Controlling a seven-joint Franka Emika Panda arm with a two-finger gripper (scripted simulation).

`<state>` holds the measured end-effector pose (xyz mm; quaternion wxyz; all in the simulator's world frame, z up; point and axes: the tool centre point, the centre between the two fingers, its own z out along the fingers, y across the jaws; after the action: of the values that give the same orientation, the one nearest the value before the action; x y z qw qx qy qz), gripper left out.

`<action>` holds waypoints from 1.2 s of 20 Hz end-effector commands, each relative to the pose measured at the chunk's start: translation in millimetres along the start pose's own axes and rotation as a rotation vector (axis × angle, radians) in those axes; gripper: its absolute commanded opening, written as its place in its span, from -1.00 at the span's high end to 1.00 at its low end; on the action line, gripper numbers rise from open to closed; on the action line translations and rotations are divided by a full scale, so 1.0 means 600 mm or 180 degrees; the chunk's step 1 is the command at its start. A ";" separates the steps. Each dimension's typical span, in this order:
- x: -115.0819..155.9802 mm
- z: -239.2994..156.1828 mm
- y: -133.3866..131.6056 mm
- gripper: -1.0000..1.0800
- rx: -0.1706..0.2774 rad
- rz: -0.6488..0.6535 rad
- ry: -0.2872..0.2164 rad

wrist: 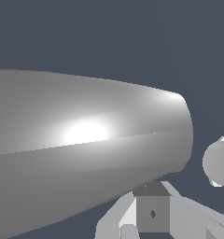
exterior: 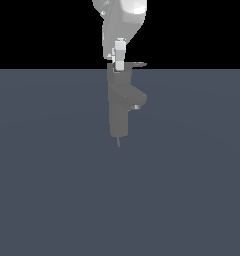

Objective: Turn on the faucet by rotating a designated handle.

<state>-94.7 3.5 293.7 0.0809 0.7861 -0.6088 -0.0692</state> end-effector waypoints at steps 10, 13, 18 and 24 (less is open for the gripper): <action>0.091 0.000 0.002 1.00 0.0018 0.0036 -0.0006; 0.105 -0.001 -0.008 1.00 0.0020 0.0043 -0.0005; 0.128 -0.002 -0.024 1.00 0.0025 0.0055 -0.0005; 0.154 -0.003 -0.043 1.00 0.0031 0.0069 -0.0005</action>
<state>-53.2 -76.0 290.6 0.0786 0.7798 -0.6174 -0.0680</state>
